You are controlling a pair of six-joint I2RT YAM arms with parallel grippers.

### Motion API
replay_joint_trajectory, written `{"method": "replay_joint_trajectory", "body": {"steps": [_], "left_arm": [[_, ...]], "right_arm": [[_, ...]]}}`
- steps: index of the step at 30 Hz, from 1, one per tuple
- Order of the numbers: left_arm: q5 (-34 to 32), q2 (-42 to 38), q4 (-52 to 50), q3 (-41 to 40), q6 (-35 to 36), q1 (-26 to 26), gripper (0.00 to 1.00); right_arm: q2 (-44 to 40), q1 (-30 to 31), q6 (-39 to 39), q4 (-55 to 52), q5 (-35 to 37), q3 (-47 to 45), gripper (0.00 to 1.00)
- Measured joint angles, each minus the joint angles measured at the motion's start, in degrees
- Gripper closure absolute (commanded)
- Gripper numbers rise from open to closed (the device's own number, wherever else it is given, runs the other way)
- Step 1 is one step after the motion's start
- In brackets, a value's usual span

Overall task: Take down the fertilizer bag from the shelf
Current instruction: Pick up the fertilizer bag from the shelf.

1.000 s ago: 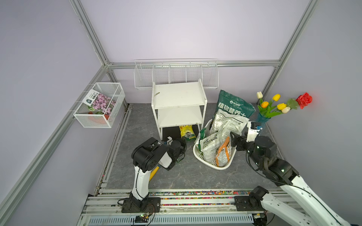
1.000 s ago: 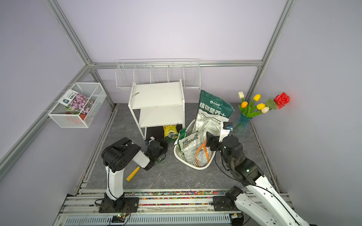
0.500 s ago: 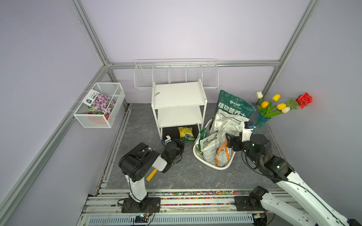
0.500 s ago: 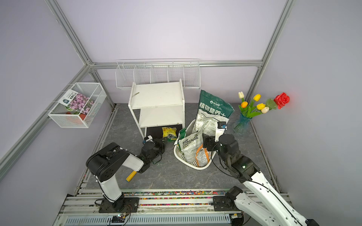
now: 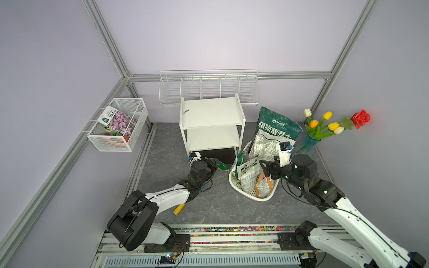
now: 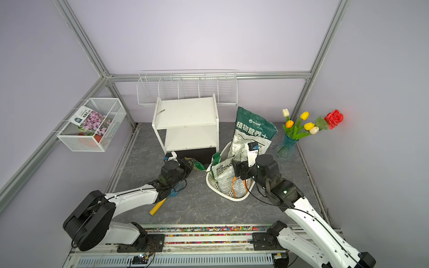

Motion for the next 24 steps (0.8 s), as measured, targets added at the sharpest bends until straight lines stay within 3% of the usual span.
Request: {"method": "replay_joint_trajectory", "body": {"steps": [5,13,24], "left_arm": [[0.7,-7.9,-14.0,4.4,6.3,0.0,1.00],[1.3,-21.4,-27.8,10.6,11.9,0.0,1.00],[6.3,-23.9,-37.2,10.7,11.1,0.0,1.00]], "right_arm": [[4.8,1.2,-2.4,-0.9,-7.0,2.1,0.17],[13.7,9.8,-9.0,-1.7,-10.4,8.8,0.17],[26.6,15.9,-13.7,-1.2,-11.9,17.2,0.19]]}}
